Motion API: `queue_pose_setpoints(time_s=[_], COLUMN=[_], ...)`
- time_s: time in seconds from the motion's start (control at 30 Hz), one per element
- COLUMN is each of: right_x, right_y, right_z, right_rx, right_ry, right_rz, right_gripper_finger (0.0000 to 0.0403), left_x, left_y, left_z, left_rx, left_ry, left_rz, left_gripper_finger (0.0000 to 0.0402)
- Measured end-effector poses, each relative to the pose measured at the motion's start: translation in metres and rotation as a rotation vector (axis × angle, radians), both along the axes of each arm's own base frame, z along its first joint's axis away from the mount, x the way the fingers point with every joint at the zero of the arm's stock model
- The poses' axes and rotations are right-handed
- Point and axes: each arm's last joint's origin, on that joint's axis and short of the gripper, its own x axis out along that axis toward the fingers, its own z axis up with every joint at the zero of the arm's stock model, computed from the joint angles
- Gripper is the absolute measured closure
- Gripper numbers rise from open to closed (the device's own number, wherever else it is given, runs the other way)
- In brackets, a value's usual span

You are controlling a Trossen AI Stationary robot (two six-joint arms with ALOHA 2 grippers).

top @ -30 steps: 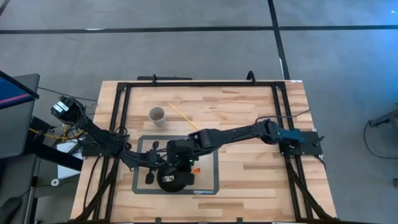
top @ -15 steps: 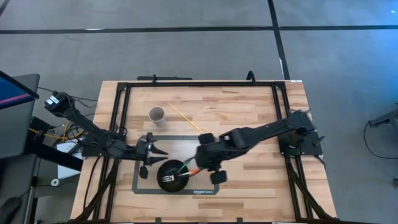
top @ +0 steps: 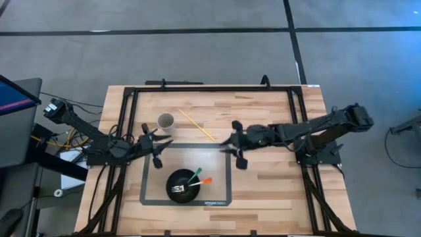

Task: Pick & Place Utensil
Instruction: Put the white cup on the transparent mat to the top left of the black bowl

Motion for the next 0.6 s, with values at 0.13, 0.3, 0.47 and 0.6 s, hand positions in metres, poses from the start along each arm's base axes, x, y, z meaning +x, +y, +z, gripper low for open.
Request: queue_pose_setpoints(time_s=[0.13,0.3,0.47,0.6], right_x=[-0.005,-0.007,-0.002,0.005], right_y=[-0.027,-0.054,-0.065,-0.066], right_z=[-0.022,-0.032,-0.041,-0.054], right_rx=[0.004,0.11,0.113,0.112], right_ry=[-0.111,-0.072,-0.059,-0.038], right_rz=[-0.086,-0.228,-0.267,-0.266], right_gripper_finger=[0.0301,0.0301,0.0301,0.0301], left_x=[0.007,0.02,0.024,0.019], left_y=[0.019,0.045,0.067,0.081], left_z=[0.0,0.01,0.009,-0.004], left_rx=[-0.007,-0.243,-0.318,-0.37], left_ry=[0.012,-0.033,0.09,0.234], left_rz=[0.127,0.111,0.113,0.217], left_gripper_finger=[0.0318,0.032,0.032,0.032])
